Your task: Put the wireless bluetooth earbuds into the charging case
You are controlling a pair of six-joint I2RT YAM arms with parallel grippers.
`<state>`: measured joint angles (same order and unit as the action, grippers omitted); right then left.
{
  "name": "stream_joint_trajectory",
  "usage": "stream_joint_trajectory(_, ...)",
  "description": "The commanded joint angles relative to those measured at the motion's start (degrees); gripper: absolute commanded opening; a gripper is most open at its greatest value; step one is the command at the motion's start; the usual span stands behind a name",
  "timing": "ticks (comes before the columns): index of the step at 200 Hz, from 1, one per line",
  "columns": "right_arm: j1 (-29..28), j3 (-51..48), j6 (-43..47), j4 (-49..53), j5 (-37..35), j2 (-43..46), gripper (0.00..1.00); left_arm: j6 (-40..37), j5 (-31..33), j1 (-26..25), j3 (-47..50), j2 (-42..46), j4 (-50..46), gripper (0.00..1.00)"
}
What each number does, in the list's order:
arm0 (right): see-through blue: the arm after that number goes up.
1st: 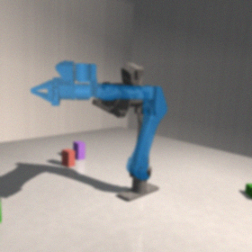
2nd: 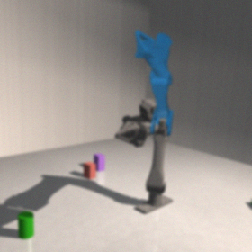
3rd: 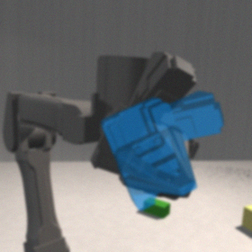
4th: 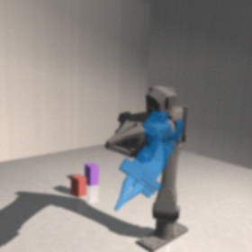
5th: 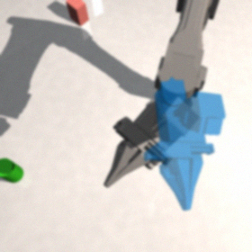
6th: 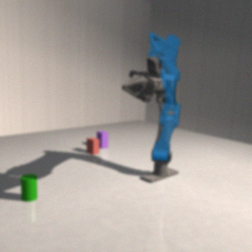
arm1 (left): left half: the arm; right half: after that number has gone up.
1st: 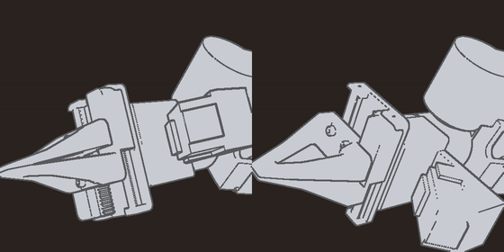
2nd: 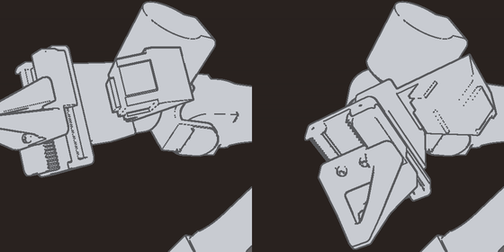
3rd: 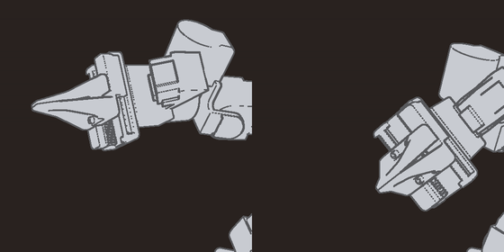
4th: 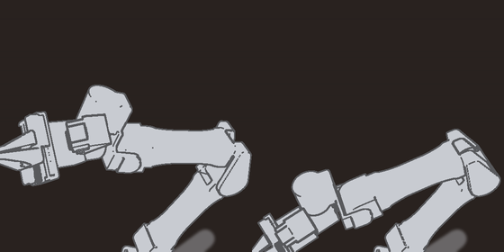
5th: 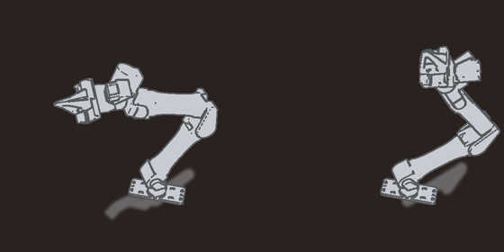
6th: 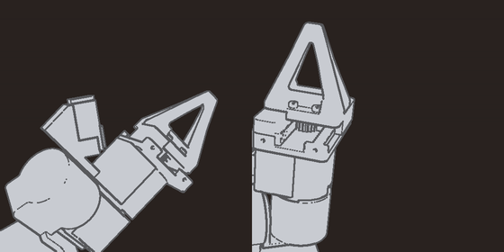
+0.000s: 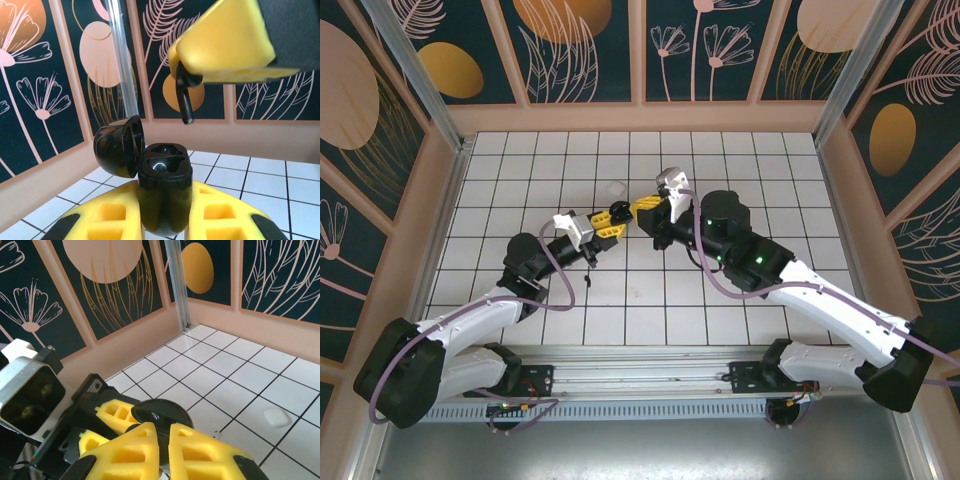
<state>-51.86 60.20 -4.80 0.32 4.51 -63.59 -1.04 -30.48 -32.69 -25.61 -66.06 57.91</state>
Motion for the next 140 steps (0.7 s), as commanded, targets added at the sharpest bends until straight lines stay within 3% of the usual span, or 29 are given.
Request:
stream_joint_trajectory(1,0.1,2.8,-0.5,-0.2,-0.2,-1.0,0.09,-2.2,1.2,0.0,-1.6,-0.4,-1.4,0.00)
stream_joint_trajectory(28,0.9,3.7,-2.7,1.2,-1.7,-1.8,0.09,-2.9,2.1,0.0,-2.1,-0.6,-4.3,0.00)
stream_joint_trajectory(62,6.6,4.4,-9.4,5.8,-1.1,-2.8,0.08,-3.4,7.0,0.0,-1.0,1.0,-8.5,0.00)
stream_joint_trajectory(94,17.0,-0.2,-17.8,6.5,9.9,-3.7,0.08,-3.1,12.5,0.0,1.2,4.0,-12.1,0.00)
stream_joint_trajectory(140,21.8,-2.5,-22.7,14.8,13.4,-18.3,0.09,-1.8,17.5,0.0,3.6,8.5,-16.9,0.00)
